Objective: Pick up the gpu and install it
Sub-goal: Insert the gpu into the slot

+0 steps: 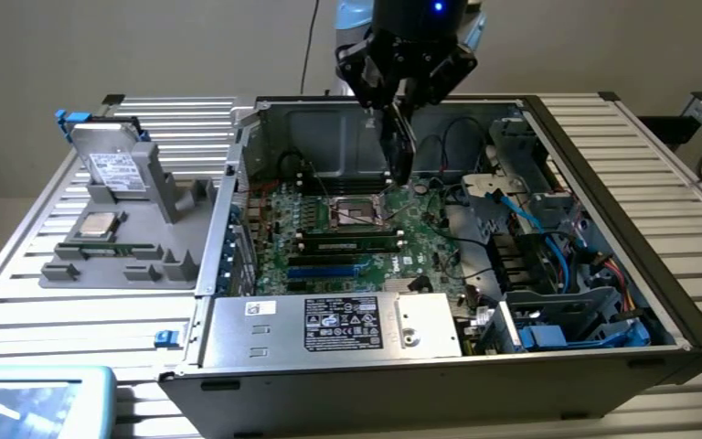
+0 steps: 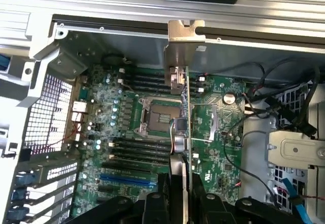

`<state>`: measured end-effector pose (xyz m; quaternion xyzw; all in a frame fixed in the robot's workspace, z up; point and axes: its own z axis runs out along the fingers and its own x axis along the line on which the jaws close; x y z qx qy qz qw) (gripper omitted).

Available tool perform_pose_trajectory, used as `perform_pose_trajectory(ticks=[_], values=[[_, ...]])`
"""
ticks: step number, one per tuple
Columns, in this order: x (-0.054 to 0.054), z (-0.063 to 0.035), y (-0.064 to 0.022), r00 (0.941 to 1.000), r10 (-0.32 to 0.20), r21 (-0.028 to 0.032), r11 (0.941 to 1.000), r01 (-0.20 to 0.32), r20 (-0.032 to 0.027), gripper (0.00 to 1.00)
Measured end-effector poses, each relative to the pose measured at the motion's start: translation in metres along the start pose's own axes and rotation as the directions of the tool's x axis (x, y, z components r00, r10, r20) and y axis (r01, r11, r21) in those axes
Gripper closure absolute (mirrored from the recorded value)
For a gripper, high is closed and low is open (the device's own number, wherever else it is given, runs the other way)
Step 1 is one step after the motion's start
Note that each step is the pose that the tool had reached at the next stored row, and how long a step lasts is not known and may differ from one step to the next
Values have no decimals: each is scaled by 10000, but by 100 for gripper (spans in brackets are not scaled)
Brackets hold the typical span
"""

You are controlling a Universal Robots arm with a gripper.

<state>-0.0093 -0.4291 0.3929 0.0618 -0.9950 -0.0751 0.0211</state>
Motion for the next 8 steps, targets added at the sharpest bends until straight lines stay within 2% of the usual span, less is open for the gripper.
perform_pose_trajectory(ticks=[4,8], values=[[0,1,0,9973,-722,-30,9974,722,-104,71],[0,1,0,9894,-1439,-18,9896,1439,-218,71]])
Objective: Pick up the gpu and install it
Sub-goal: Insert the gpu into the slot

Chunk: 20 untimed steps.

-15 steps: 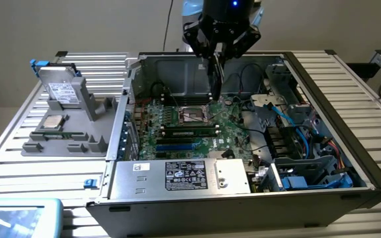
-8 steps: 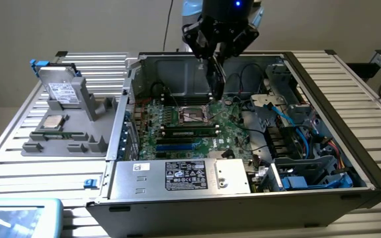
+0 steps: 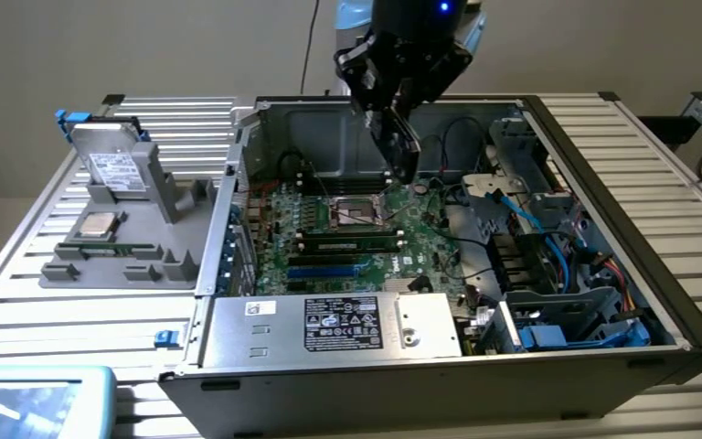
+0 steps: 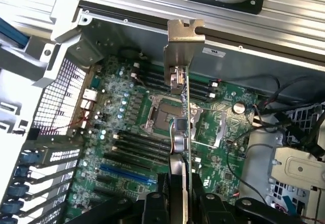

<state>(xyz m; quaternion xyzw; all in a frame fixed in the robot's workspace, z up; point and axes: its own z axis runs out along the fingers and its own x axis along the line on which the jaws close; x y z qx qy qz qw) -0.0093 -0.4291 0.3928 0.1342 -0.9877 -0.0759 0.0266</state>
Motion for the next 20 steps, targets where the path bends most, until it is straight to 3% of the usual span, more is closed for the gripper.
perform_pose_trajectory(ticks=[4,9,14,20], values=[[0,1,0,9973,-720,19,9974,720,-116,71],[0,5,-1,9867,-1606,31,9870,1607,-259,71],[0,8,-1,9678,-2484,31,9686,2487,-406,71],[-1,15,-2,9343,-3517,13,9359,3524,-581,71]])
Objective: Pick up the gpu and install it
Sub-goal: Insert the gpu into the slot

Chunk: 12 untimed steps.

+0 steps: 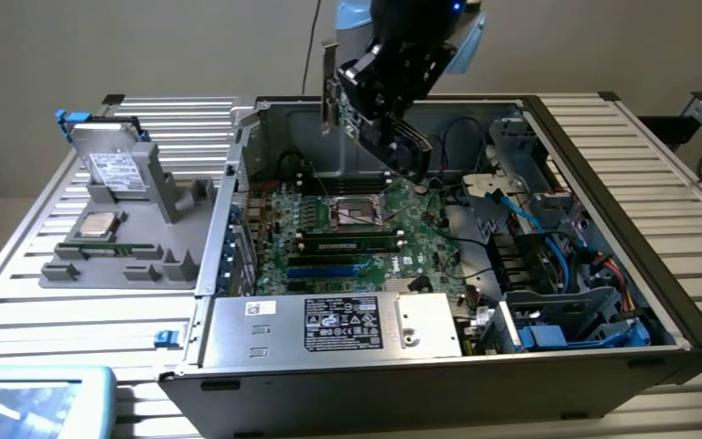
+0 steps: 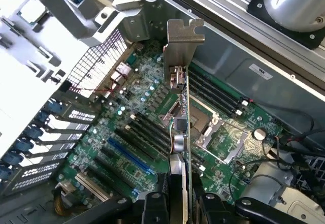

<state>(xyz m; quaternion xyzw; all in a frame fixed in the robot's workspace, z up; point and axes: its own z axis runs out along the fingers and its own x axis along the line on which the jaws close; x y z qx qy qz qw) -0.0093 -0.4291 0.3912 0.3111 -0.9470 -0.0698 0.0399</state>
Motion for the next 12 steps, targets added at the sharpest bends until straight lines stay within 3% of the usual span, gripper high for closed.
perform_pose_trajectory(ticks=[6,12], values=[[0,8,-1,9941,-1068,25,9943,1068,-171,71],[-1,22,-4,9764,-2136,58,9768,2139,-324,71]])
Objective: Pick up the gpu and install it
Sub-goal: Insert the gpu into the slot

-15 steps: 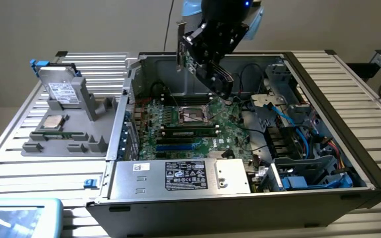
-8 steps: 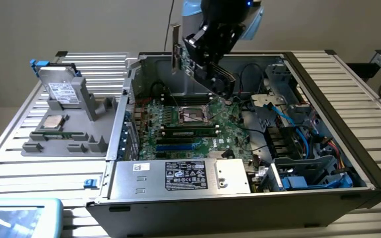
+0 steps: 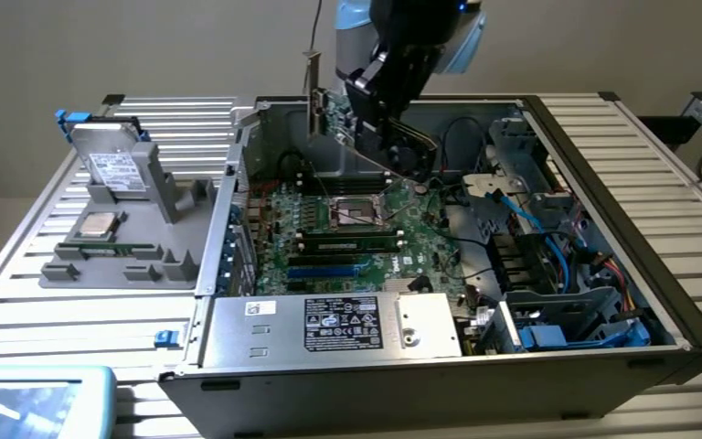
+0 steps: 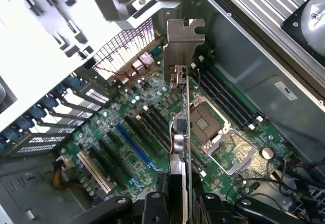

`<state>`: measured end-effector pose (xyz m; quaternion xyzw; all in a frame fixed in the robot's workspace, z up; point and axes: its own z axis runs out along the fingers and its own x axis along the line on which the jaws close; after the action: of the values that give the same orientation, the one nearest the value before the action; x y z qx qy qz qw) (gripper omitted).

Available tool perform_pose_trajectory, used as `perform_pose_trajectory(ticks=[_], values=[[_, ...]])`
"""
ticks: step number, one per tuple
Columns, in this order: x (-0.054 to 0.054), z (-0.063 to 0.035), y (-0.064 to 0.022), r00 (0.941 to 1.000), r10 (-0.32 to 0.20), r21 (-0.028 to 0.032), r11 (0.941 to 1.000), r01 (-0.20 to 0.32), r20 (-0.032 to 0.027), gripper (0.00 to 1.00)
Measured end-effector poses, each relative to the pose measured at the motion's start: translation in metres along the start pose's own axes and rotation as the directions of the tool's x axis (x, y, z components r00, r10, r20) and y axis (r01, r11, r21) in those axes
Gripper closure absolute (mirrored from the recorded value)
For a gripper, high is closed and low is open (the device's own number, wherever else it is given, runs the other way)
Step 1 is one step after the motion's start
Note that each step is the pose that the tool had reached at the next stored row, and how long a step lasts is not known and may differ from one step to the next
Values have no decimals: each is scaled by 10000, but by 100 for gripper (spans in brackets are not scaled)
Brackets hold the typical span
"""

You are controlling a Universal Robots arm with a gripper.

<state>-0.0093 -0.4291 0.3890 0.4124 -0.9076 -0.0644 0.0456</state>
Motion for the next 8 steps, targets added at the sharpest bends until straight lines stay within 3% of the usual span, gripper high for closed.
perform_pose_trajectory(ticks=[4,8], values=[[-1,10,-2,9974,-714,41,9974,714,-93,71],[-1,20,-3,9895,-1431,77,9897,1432,-188,71]])
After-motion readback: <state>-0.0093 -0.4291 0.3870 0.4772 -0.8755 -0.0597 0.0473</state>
